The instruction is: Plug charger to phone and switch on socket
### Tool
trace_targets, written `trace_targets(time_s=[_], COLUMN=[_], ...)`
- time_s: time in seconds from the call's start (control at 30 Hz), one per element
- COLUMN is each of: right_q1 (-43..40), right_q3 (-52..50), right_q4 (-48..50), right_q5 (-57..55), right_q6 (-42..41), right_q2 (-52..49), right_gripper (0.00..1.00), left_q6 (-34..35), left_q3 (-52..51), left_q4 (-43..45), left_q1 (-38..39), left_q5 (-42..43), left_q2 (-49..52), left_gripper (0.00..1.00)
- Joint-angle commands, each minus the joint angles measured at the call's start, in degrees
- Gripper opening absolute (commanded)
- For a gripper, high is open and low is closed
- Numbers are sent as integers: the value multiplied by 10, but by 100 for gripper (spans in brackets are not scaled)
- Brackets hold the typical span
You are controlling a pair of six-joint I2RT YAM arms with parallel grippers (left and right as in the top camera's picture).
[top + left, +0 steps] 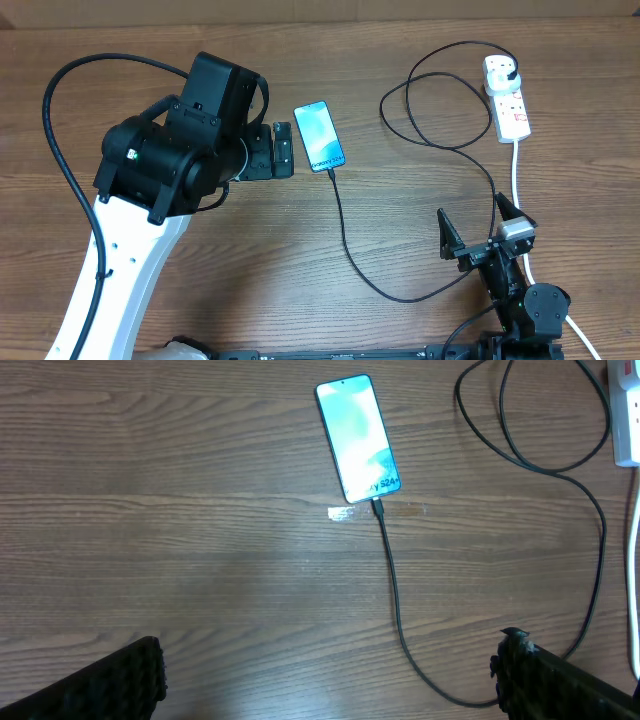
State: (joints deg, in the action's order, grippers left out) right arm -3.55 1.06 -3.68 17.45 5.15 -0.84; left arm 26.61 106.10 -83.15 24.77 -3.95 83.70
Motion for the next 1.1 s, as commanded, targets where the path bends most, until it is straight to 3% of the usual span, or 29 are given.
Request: trace_targets(time_s=[0.0,0.3,1.07], right_q1=[5,5,4], right_q3=[-6,-6,-6], right_q4=[1,-7,-2], right_q5=[-14,-72,-69], right_q6=[5,-21,-19], right_q2=[7,7,7], right_gripper=[100,100,100], left_q6=[4,4,4], left_q3=[-1,-1,-1], left_q4=[0,0,0], left_q1=[3,3,3], left_q5=[-10,-10,-10], left_q2=[3,3,3], left_gripper=[100,100,100])
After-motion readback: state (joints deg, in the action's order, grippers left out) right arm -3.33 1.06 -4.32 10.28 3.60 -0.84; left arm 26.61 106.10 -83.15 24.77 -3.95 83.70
